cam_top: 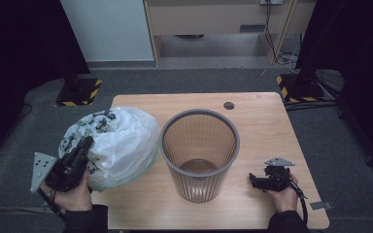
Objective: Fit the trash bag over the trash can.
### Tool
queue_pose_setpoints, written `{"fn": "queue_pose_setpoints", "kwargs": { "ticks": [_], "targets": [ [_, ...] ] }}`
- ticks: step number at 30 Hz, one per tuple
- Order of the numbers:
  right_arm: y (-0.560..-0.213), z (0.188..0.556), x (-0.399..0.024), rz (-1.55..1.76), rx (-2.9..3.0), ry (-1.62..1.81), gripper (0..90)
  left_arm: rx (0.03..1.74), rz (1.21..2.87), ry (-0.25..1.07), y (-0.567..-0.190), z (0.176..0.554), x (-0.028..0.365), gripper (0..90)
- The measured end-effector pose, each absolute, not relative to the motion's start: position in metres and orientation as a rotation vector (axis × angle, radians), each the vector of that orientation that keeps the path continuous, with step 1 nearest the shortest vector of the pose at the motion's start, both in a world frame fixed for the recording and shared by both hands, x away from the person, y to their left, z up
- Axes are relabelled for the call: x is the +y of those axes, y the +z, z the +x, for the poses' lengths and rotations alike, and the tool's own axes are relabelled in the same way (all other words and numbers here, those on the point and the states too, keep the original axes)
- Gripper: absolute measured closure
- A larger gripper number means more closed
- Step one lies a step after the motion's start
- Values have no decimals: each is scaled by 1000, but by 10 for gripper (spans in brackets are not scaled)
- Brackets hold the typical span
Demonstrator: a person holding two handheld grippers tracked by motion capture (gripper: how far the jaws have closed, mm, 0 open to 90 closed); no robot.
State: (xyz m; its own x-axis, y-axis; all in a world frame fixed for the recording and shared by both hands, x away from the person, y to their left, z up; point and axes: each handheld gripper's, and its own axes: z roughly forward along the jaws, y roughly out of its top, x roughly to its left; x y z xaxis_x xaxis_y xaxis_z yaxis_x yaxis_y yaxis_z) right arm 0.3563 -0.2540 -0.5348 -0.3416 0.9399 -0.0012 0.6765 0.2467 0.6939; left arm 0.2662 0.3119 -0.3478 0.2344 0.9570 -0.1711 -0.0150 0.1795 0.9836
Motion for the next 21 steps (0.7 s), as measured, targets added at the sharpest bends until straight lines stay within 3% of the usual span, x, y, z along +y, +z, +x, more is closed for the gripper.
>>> {"fn": "queue_pose_setpoints", "kwargs": {
  "ticks": [12,21],
  "targets": [
    [-535,356,-254,1470,2105,850,67,981,1006,973,-293,261,309,877],
    [-537,356,-253,1471,2093,855,46,881,985,962,-265,255,281,876]
  ]
}}
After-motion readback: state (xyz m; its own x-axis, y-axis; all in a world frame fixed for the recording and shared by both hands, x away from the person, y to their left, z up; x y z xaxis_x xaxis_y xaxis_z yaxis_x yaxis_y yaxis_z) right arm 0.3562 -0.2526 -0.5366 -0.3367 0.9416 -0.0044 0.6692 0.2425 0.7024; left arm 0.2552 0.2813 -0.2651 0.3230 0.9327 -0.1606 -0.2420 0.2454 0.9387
